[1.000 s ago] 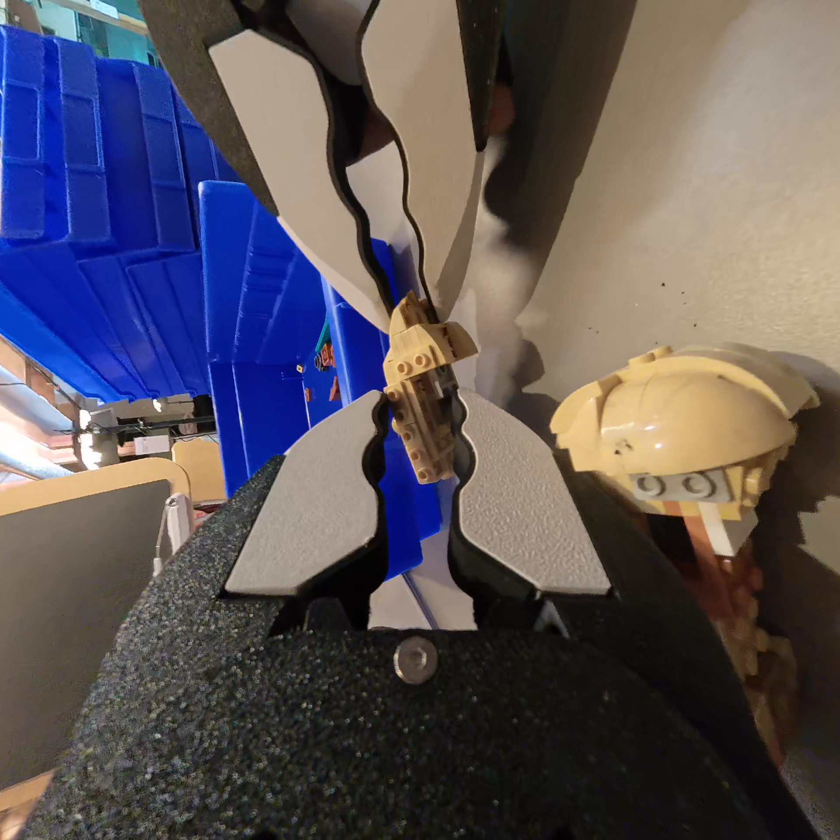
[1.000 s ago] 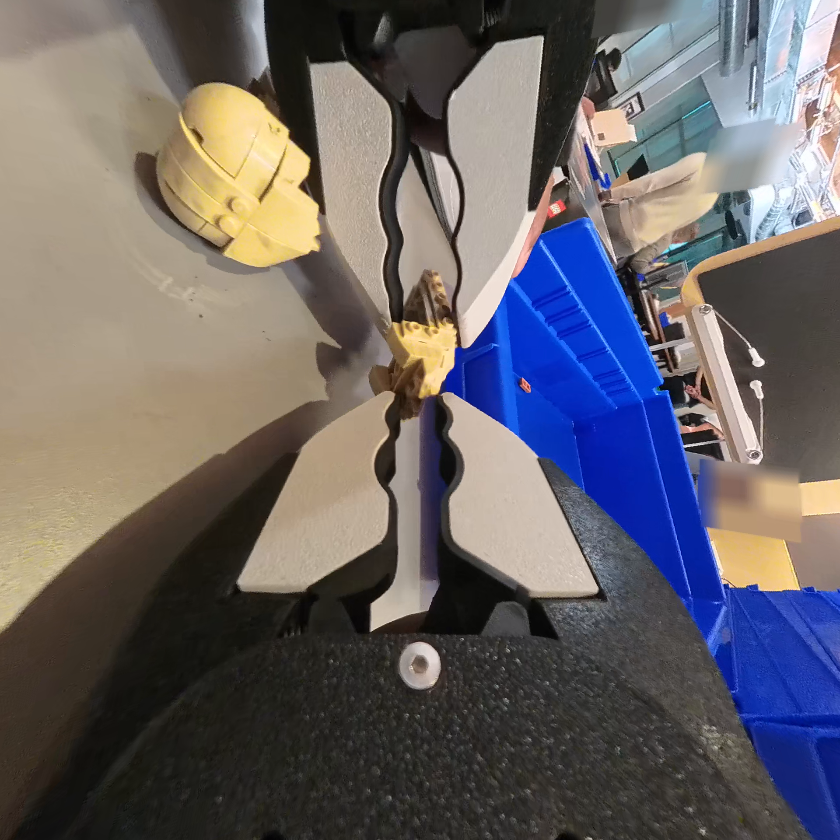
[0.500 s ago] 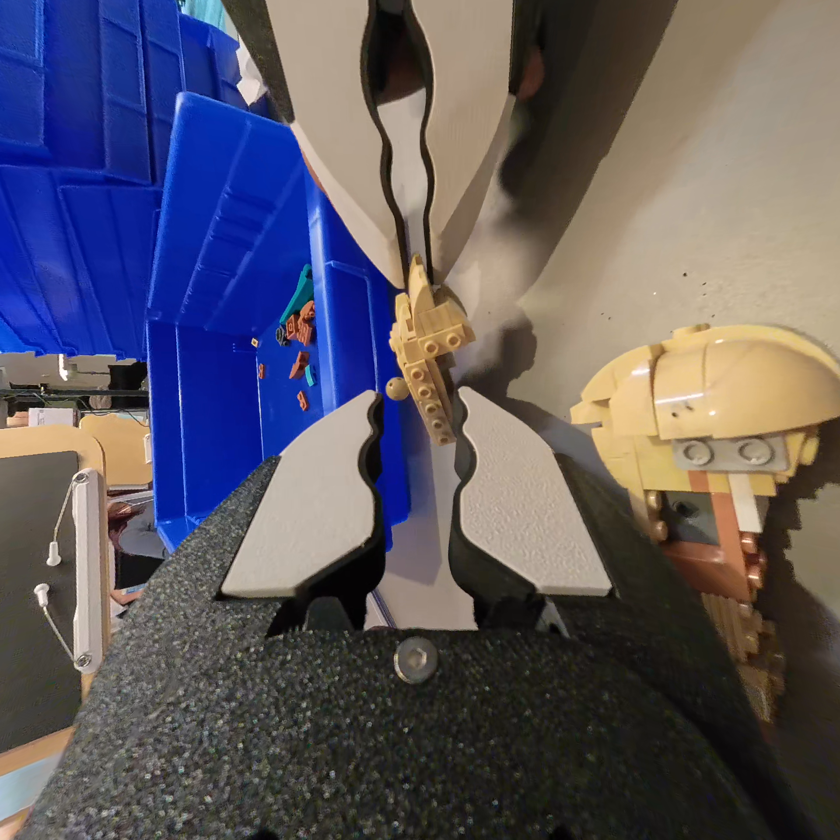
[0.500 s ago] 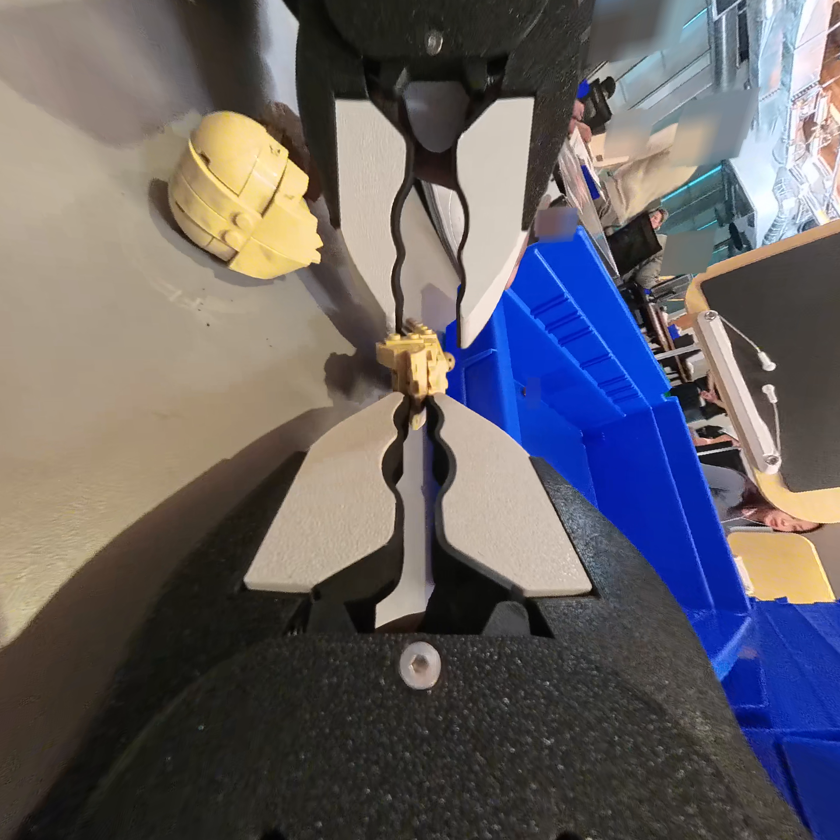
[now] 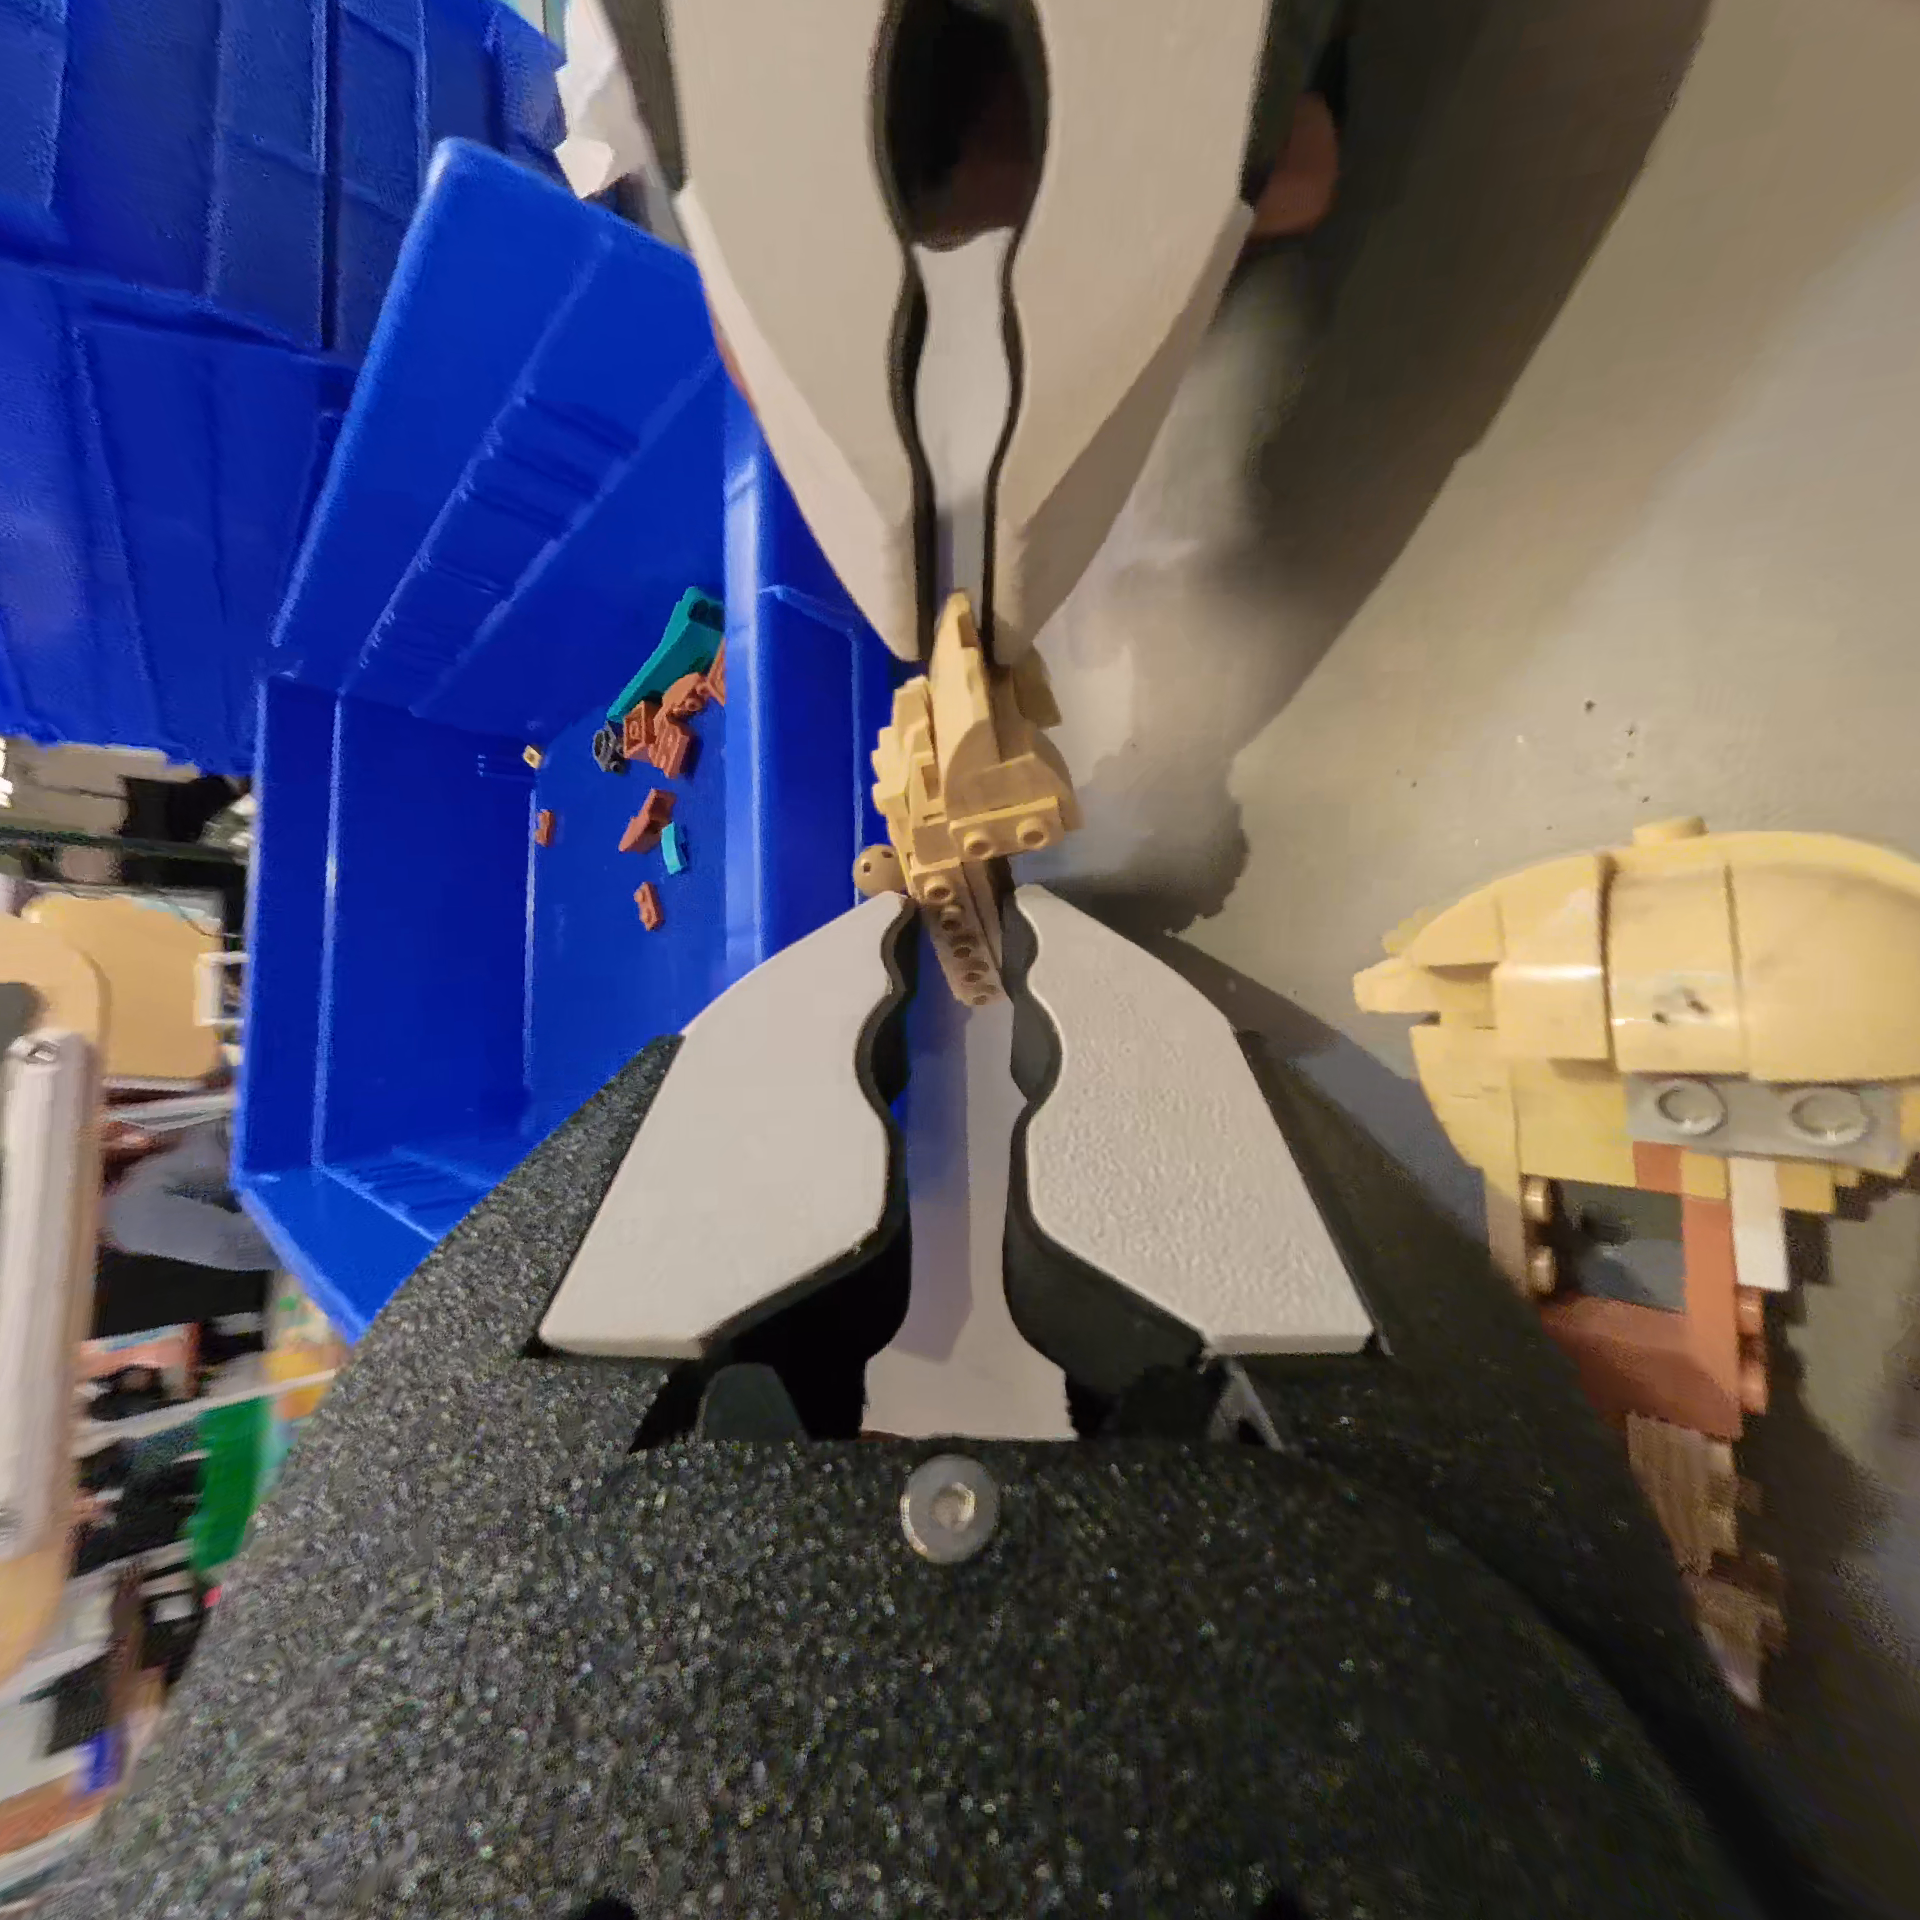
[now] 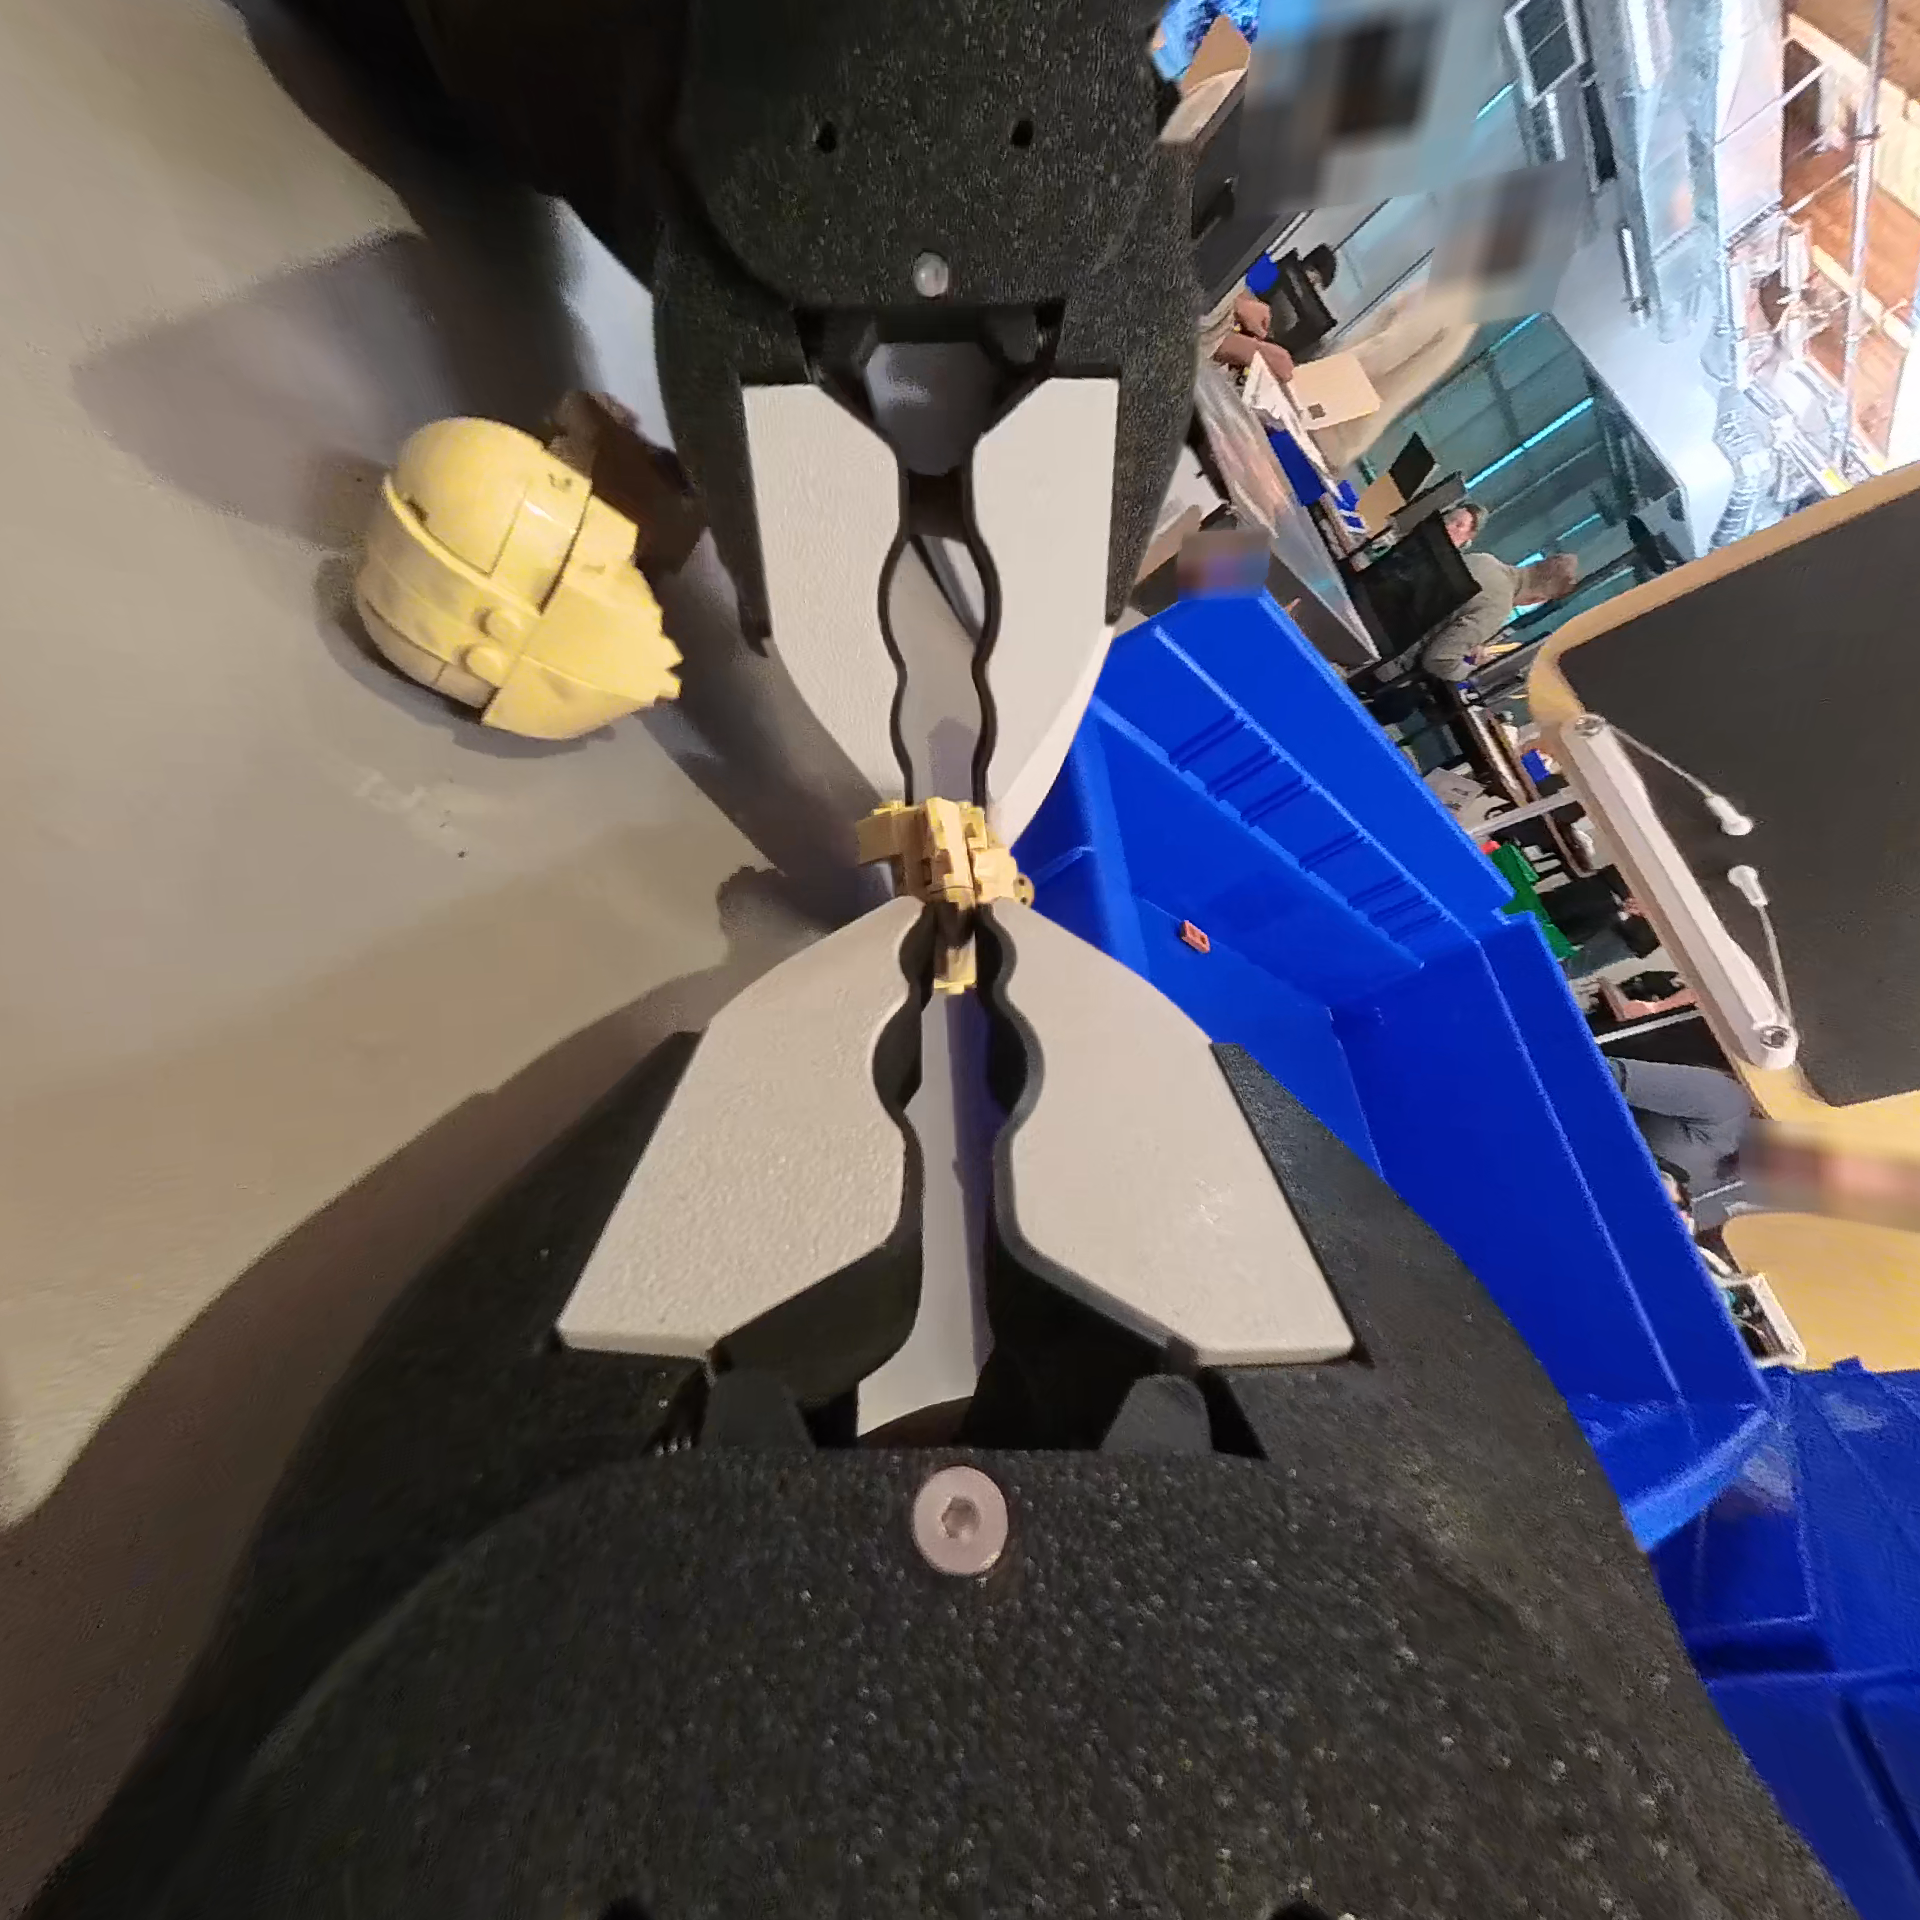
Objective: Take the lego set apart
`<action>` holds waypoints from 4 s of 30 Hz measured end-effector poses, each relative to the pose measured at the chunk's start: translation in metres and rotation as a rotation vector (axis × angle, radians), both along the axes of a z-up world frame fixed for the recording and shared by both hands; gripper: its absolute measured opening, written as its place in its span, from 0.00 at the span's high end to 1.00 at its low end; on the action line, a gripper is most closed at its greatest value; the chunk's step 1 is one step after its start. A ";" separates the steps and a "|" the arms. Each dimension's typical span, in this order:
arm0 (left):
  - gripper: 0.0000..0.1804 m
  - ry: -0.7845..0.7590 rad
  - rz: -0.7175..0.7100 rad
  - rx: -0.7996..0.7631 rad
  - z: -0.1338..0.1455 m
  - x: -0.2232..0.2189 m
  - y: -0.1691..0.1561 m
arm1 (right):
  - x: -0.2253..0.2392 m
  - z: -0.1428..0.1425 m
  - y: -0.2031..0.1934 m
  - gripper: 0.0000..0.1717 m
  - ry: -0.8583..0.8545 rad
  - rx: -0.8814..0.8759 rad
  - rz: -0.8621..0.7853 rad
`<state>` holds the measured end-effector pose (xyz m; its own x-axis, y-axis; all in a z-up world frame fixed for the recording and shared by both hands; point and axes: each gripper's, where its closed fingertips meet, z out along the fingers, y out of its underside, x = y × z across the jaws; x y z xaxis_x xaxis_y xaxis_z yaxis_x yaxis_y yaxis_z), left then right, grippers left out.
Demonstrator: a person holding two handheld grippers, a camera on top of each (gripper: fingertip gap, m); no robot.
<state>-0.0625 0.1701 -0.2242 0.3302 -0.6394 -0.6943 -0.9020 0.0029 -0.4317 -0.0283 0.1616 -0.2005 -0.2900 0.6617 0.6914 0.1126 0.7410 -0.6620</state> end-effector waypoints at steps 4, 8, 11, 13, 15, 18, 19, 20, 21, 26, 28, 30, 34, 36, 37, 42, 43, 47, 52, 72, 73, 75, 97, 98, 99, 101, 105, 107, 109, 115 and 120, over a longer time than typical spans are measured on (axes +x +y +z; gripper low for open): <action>0.93 -0.183 0.062 -0.088 0.007 -0.002 0.001 | -0.001 0.009 0.007 0.95 0.043 -0.014 -0.038; 0.93 -0.327 0.119 -0.177 0.008 -0.005 0.001 | 0.001 0.012 0.016 0.93 0.045 -0.022 -0.065; 0.93 -0.447 0.158 -0.242 0.011 -0.005 0.001 | 0.001 0.010 0.022 0.92 0.027 -0.013 -0.090; 0.93 -0.546 0.189 -0.295 0.015 -0.004 0.001 | 0.000 0.008 0.022 0.91 0.025 0.000 -0.095; 0.93 -0.653 0.211 -0.359 0.018 -0.002 0.000 | 0.000 0.010 0.021 0.89 0.038 0.019 -0.100; 0.93 -0.770 0.259 -0.438 0.020 0.000 -0.001 | -0.001 0.014 0.019 0.88 0.068 0.062 -0.114; 0.93 -0.799 0.274 -0.456 0.019 0.001 -0.001 | -0.002 0.014 0.019 0.88 0.074 0.079 -0.123; 0.93 -0.822 0.291 -0.477 0.019 0.001 -0.001 | -0.003 0.014 0.019 0.88 0.080 0.095 -0.137; 0.93 -0.847 0.302 -0.496 0.018 0.003 -0.002 | -0.003 0.015 0.020 0.87 0.086 0.106 -0.149; 0.93 -0.971 0.346 -0.588 0.015 0.010 -0.003 | -0.007 0.012 0.023 0.87 0.085 0.160 -0.209; 0.93 -1.002 0.360 -0.615 0.014 0.011 -0.003 | -0.008 0.009 0.025 0.88 0.076 0.189 -0.230; 0.93 -0.997 0.367 -0.619 0.013 0.011 -0.003 | -0.008 0.007 0.026 0.90 0.071 0.197 -0.232; 0.92 -0.923 0.354 -0.611 0.010 0.013 -0.006 | -0.008 0.005 0.025 0.91 0.058 0.167 -0.222; 0.92 -0.884 0.340 -0.607 0.010 0.014 -0.008 | -0.008 0.006 0.025 0.91 0.058 0.152 -0.222; 0.91 -0.871 0.332 -0.607 0.011 0.014 -0.009 | -0.008 0.006 0.025 0.91 0.060 0.146 -0.223; 0.85 -0.839 0.338 -0.589 0.012 0.013 -0.008 | -0.010 0.011 0.020 0.91 0.079 0.100 -0.227; 0.84 -0.831 0.343 -0.582 0.011 0.012 -0.007 | -0.011 0.012 0.018 0.91 0.082 0.092 -0.223; 0.83 -0.815 0.338 -0.567 0.012 0.012 -0.007 | -0.012 0.014 0.007 0.91 0.097 0.084 -0.201; 0.85 -0.808 0.316 -0.542 0.012 0.015 -0.006 | -0.014 0.013 0.004 0.91 0.098 0.076 -0.196; 0.86 -0.529 0.409 -0.454 -0.005 -0.005 -0.005 | -0.008 0.023 0.001 0.91 0.119 -0.143 -0.048; 0.86 -0.523 0.409 -0.452 -0.005 -0.005 -0.005 | -0.008 0.024 0.001 0.91 0.122 -0.167 -0.042; 0.85 -0.518 0.408 -0.452 -0.005 -0.005 -0.005 | -0.008 0.025 0.003 0.91 0.126 -0.199 -0.042; 0.88 -0.378 -0.038 0.131 0.073 0.043 -0.009 | -0.001 0.066 -0.006 0.91 0.176 -0.843 0.147; 0.90 -0.325 -0.030 0.166 0.073 0.042 -0.008 | -0.002 0.065 -0.006 0.91 0.171 -0.850 0.142; 0.93 -0.273 -0.018 0.207 0.072 0.041 -0.006 | -0.003 0.064 -0.006 0.91 0.165 -0.851 0.132; 0.97 -0.162 0.004 0.274 0.070 0.037 -0.004 | -0.006 0.061 -0.005 0.91 0.155 -0.850 0.107; 0.98 0.008 0.002 0.377 0.070 0.034 -0.002 | -0.006 0.058 -0.004 0.91 0.119 -0.873 0.102; 0.98 0.092 -0.034 0.416 0.068 0.034 -0.003 | -0.006 0.054 -0.004 0.91 0.080 -0.867 0.109; 0.98 0.116 -0.063 0.411 0.065 0.034 -0.005 | -0.006 0.051 -0.005 0.91 0.045 -0.864 0.119; 0.98 0.111 -0.155 0.424 0.064 0.038 -0.012 | -0.002 0.048 -0.012 0.91 -0.006 -0.859 0.175; 0.98 0.106 -0.221 0.422 0.062 0.041 -0.017 | 0.003 0.045 -0.017 0.91 -0.050 -0.833 0.220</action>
